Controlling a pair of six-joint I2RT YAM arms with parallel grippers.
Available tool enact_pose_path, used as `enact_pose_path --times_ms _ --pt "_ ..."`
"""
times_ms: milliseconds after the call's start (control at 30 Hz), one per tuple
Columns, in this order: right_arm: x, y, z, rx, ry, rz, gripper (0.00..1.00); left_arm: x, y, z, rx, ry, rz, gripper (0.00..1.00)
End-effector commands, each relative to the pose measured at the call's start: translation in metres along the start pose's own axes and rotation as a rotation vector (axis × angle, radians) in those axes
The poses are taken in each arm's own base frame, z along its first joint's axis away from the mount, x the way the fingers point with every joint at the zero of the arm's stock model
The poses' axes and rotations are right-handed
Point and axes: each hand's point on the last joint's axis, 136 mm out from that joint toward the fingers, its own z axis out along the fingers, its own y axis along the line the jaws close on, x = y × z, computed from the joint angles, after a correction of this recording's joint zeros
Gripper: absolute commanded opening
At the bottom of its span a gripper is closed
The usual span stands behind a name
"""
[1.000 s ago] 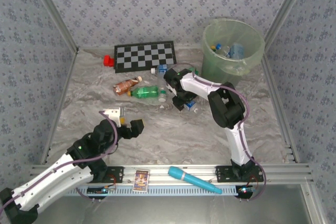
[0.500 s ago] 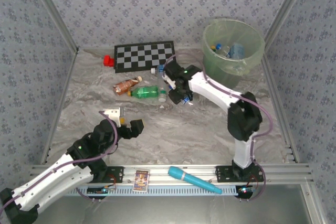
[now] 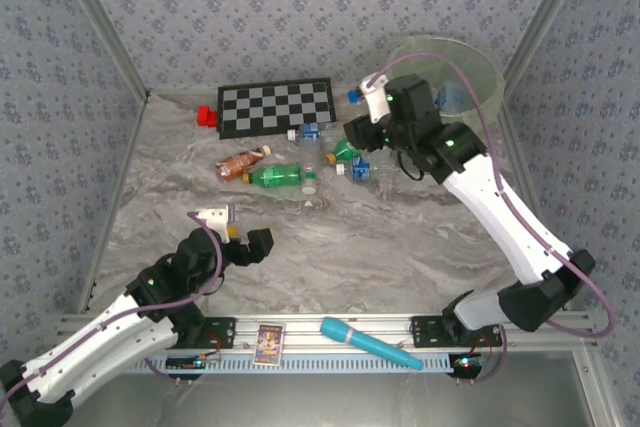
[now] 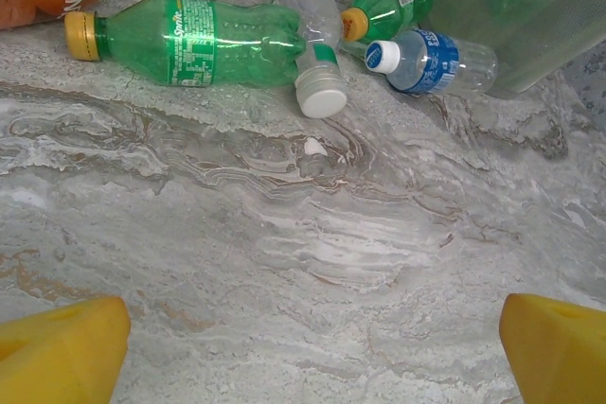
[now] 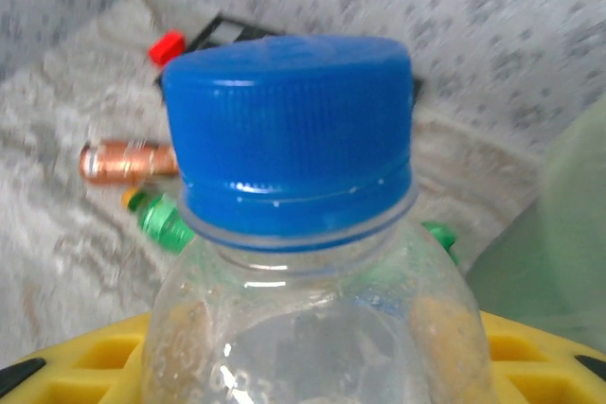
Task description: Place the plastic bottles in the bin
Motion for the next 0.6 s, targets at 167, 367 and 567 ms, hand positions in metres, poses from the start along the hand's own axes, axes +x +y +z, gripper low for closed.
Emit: enact_pose_path --times_ms 167,367,567 --pt "-0.053 -0.086 -0.028 0.206 -0.242 0.154 0.50 -0.016 -0.009 -0.011 0.033 -0.036 -0.011 1.00" --pt "-0.061 -0.145 -0.031 0.333 -0.326 0.251 0.50 -0.020 -0.009 -0.017 0.030 -0.048 -0.003 1.00" --pt "-0.061 -0.192 -0.024 0.406 -0.348 0.305 0.52 -0.022 -0.005 -0.021 0.020 -0.062 -0.001 1.00"
